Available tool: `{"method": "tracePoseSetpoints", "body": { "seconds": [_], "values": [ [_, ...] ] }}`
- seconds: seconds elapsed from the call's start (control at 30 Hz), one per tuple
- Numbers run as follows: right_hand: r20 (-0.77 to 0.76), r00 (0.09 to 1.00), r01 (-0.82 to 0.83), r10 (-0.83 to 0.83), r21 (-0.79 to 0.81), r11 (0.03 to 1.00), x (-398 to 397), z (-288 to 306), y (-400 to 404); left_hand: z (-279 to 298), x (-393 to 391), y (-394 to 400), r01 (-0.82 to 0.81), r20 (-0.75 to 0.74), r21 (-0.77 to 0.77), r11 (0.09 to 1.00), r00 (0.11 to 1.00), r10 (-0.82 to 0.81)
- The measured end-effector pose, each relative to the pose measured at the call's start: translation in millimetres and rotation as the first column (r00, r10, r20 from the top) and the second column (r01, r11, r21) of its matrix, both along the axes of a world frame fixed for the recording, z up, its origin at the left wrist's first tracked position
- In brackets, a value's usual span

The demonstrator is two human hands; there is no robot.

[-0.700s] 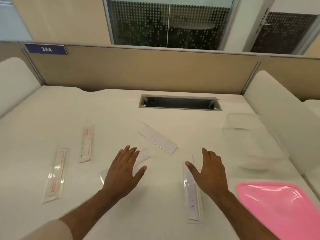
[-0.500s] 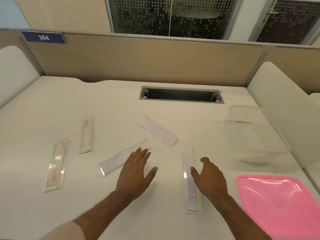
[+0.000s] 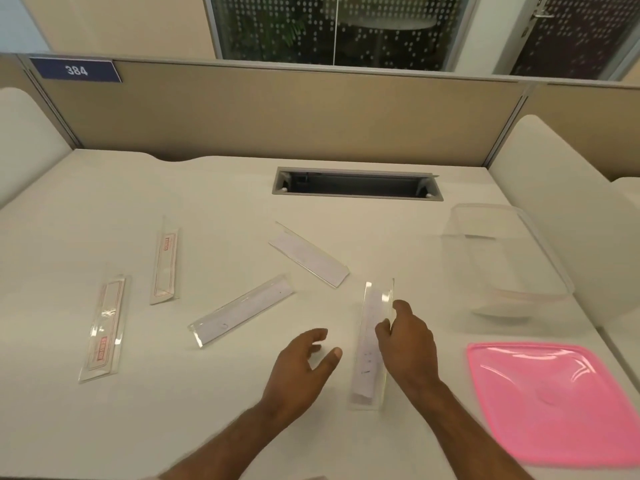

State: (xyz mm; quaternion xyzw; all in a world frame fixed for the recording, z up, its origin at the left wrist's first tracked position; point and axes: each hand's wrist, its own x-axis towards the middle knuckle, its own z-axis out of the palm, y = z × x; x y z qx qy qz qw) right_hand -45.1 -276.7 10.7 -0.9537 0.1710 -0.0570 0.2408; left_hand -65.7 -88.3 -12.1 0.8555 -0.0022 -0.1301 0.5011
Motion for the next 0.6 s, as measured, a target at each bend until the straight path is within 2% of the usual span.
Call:
{"method": "tracePoseSetpoints", "body": {
  "seconds": [0.13,0.2,0.3,0.47,0.6],
  "values": [
    [0.113,0.99,0.058,-0.081,0.198,0.979,5,14,6,12,1,-4,-0.097,-0.301,-0.244,0.965,0.953,0.019],
    [0.142,0.984,0.065,-0.109,0.283,0.957,7,19,10,14,1,-4,-0.12,-0.4,-0.322,0.939,0.916,-0.02],
    [0.131,0.982,0.067,-0.134,0.424,0.903,9,21,15,19,0,-4,-0.105,-0.408,-0.375,0.921,0.911,-0.062],
    [0.058,0.991,0.047,-0.122,0.699,0.714,11,26,19,28,4,1,-0.187,-0.358,-0.33,0.925,0.932,0.061],
    [0.115,0.983,0.005,-0.14,0.757,0.653,9,28,11,39,14,23,-0.15,-0.367,-0.395,0.907,0.93,-0.006]
  ]
}}
